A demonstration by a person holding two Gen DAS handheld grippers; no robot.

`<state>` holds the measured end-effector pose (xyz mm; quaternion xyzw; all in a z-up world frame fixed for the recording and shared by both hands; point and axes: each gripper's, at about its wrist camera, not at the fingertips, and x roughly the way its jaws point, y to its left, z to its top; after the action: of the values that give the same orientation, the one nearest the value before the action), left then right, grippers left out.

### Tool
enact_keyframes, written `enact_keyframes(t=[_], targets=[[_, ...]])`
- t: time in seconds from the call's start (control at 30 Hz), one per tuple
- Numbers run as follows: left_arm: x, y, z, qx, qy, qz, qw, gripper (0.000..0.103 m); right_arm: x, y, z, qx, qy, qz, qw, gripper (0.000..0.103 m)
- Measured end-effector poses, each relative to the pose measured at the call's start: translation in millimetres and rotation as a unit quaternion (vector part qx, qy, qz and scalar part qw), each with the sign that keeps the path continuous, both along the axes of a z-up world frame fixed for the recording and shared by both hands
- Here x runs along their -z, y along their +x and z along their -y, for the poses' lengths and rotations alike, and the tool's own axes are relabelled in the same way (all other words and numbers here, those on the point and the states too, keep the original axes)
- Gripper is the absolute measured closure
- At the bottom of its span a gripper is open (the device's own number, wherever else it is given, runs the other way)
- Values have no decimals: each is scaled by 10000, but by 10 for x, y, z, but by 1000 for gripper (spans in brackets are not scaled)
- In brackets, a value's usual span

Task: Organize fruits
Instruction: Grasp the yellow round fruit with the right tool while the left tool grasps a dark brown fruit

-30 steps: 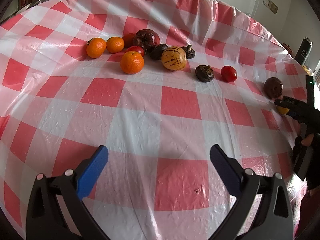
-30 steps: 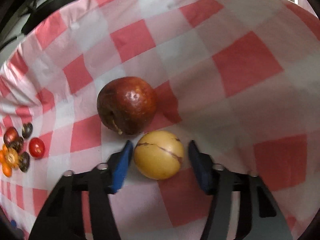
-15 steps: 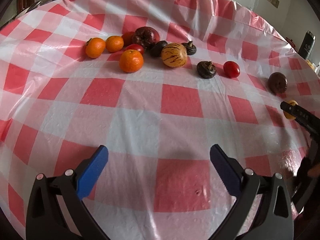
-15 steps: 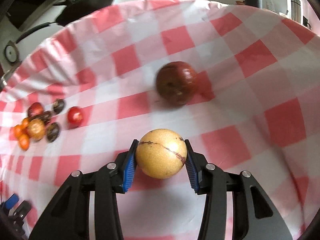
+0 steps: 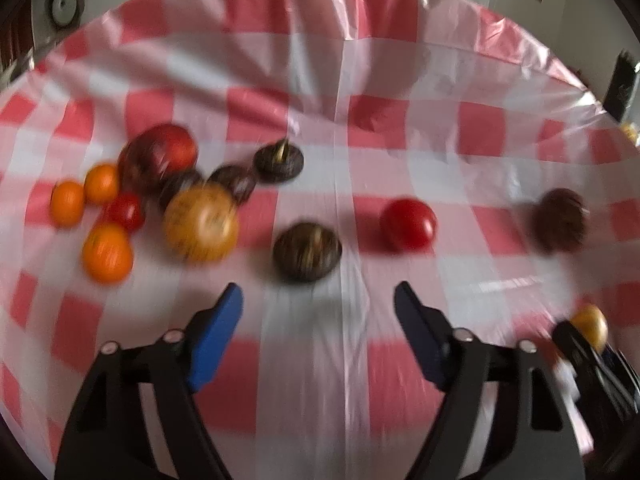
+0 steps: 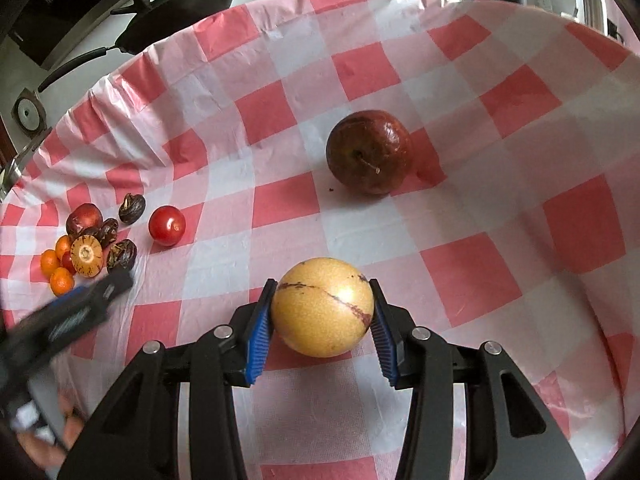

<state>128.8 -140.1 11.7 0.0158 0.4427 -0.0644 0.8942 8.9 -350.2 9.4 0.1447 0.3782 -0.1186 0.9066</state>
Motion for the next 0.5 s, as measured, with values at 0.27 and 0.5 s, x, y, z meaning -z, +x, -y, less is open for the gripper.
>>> enact_keyframes(t=[0.27, 0.5], targets=[[54, 153, 165, 362, 261, 6, 9990, 63, 22, 12, 34, -96, 254, -11, 9996, 59], [-81, -357, -30, 164, -272, 427, 9986, 63, 26, 14, 35, -115, 299, -25, 9995, 59]])
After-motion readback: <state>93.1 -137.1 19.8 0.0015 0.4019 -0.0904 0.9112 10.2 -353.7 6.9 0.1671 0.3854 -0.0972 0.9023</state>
